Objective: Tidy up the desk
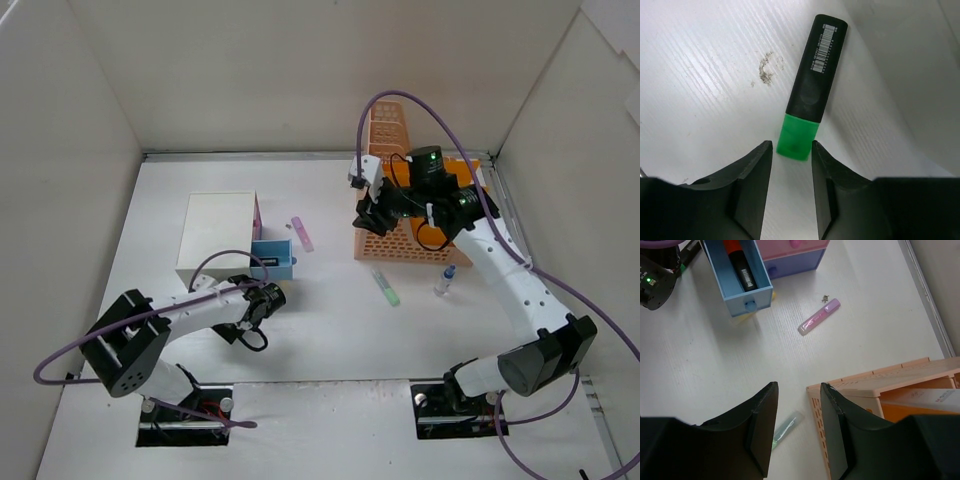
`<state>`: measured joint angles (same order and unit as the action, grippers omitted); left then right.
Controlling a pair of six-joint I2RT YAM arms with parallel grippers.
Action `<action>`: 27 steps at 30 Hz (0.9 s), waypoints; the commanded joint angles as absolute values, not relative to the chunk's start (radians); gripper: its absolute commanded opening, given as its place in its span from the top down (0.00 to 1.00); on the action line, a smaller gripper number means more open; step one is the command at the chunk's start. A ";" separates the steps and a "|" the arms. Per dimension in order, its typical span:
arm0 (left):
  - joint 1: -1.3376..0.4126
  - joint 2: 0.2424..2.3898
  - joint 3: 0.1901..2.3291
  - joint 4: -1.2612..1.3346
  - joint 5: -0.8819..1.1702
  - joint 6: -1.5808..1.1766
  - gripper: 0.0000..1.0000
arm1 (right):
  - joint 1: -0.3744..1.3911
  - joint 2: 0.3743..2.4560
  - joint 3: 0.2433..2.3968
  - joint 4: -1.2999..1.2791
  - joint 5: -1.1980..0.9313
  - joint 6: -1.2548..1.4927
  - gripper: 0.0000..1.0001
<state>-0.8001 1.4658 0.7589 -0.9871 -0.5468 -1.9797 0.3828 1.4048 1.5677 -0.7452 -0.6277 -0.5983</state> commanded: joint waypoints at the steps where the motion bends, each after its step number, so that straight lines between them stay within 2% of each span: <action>1: -0.788 1.477 0.805 -1.045 -0.592 -2.126 0.69 | 0.365 1.355 1.577 -0.684 -0.666 -0.603 0.63; 11: -0.788 1.437 0.781 -1.026 -0.560 -2.114 0.85 | 0.344 1.347 1.595 -0.686 -0.681 -0.597 0.63; 13: -0.807 1.424 0.772 -1.013 -0.554 -2.109 0.84 | 0.345 1.347 1.589 -0.687 -0.690 -0.598 0.62; 14: -0.818 1.407 0.775 -1.014 -0.555 -2.106 0.78 | 0.347 1.341 1.576 -0.689 -0.709 -0.604 0.61; 17: -0.874 1.388 0.813 -1.054 -0.587 -2.100 0.74 | 0.391 1.322 1.537 -0.725 -0.715 -0.661 0.53; 18: -0.893 1.382 0.846 -1.092 -0.601 -2.099 0.71 | 0.412 1.318 1.525 -0.736 -0.707 -0.678 0.49; 19: -0.946 1.368 0.883 -1.141 -0.636 -2.105 0.64 | 0.455 1.306 1.496 -0.748 -0.710 -0.702 0.45; 20: -0.946 1.368 0.884 -1.141 -0.637 -2.111 0.62 | 0.480 1.299 1.482 -0.752 -0.707 -0.707 0.43; 24: -1.043 1.296 0.956 -1.311 -0.670 -2.187 0.51 | 0.616 1.279 1.421 -0.759 -0.686 -0.719 0.39; 27: -1.103 1.125 0.940 -1.431 -0.652 -2.258 0.46 | 0.693 1.276 1.394 -0.750 -0.696 -0.690 0.40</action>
